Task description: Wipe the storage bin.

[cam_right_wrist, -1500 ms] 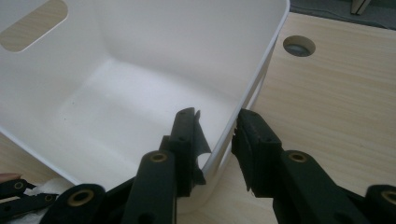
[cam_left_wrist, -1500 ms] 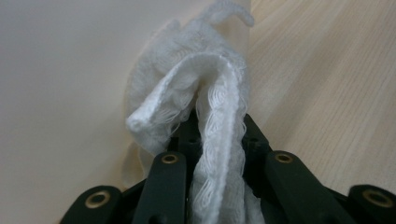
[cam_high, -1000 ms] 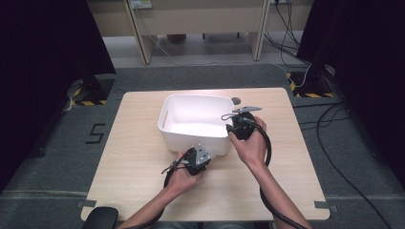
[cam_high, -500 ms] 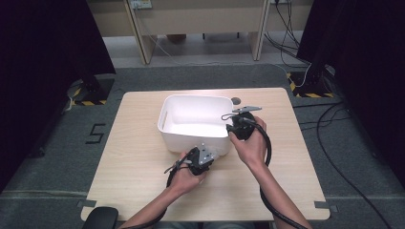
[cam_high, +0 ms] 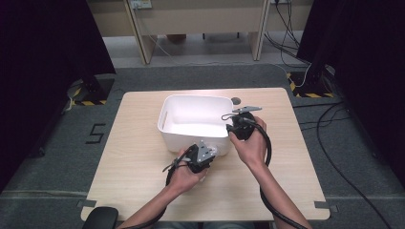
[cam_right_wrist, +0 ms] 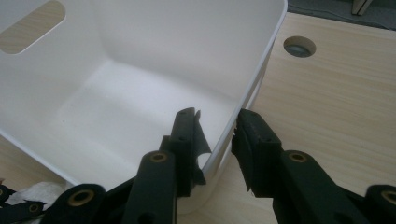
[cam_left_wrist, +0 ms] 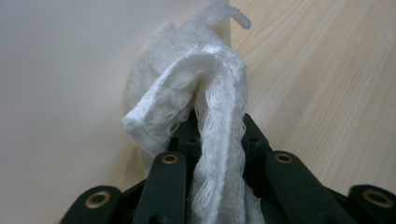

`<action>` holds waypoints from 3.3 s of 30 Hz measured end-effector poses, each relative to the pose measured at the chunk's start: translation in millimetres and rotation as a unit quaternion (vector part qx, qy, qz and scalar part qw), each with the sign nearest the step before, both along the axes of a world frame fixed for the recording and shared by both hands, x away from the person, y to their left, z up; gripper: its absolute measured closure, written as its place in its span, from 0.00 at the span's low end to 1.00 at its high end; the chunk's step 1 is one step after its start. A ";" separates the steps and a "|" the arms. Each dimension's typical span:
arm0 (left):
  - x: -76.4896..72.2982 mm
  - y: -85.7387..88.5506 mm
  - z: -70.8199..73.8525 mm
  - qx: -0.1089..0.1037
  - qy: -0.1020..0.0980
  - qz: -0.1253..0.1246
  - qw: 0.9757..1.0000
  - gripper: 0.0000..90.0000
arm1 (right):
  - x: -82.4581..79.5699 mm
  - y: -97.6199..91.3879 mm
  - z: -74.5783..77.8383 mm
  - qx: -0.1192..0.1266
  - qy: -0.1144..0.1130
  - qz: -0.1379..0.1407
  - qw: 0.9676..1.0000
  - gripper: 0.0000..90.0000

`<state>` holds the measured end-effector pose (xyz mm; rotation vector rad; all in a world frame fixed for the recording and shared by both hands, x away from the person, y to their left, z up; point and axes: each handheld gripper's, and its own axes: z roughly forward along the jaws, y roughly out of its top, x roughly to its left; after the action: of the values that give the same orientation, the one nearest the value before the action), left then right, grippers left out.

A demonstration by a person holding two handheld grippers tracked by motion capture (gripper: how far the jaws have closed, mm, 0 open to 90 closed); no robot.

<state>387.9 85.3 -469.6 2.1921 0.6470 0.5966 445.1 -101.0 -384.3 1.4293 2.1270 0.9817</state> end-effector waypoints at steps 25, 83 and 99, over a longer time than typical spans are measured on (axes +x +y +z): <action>-4.3 -5.5 34.5 -0.029 -0.023 -0.006 0.999 0.84 | 0.0 0.1 -0.2 0.000 -0.001 -0.002 1.000 0.77; 1.4 -25.8 -7.4 0.028 -0.007 -0.018 0.999 0.84 | 0.3 0.3 -0.2 0.003 0.000 -0.004 1.000 0.77; 3.7 -27.8 -18.8 0.042 0.005 -0.017 0.999 0.84 | 0.4 0.3 -0.1 0.004 0.001 -0.004 1.000 0.77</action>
<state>391.6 57.4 -488.3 2.2813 0.5992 0.6053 445.4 -100.8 -384.5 1.4414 2.1197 0.9870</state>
